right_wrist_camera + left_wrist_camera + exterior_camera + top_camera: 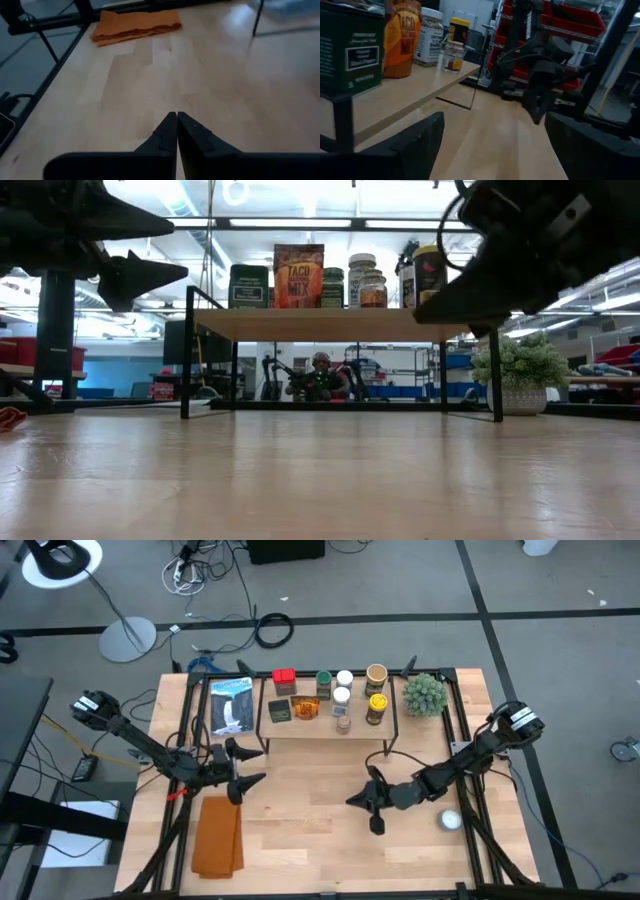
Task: Shelf spices
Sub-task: Return to Home Position
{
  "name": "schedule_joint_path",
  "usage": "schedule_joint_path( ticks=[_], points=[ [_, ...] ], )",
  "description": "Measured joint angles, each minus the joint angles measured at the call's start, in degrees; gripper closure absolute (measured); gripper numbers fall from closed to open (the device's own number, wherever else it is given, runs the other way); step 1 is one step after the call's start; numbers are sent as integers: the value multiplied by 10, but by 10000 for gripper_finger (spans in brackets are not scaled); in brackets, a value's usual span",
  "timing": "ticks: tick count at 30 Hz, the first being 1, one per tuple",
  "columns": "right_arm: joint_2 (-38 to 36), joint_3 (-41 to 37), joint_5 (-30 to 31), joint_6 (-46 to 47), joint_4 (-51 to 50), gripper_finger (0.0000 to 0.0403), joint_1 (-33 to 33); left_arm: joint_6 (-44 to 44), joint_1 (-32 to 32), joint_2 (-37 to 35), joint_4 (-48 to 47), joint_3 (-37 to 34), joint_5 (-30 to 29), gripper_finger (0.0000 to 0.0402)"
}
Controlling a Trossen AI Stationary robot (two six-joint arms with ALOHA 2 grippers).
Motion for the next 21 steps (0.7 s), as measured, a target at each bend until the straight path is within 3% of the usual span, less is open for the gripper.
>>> schedule_joint_path(
  ticks=[7, 13, 17, 21],
  points=[
    [0, -31, -5, 38, 0, 390, 2, 74, 0, 0, -25, 0, 93, 50],
    [0, -53, -4, 35, 1, 392, -3, 83, 29, -20, -28, -22, 106, 50],
    [0, -59, -4, 35, 2, 391, -3, 102, 51, -79, -76, -22, 138, 50],
    [0, -59, -6, 35, 3, 390, -2, 107, 69, -173, -184, -22, 146, 50]
  ],
)
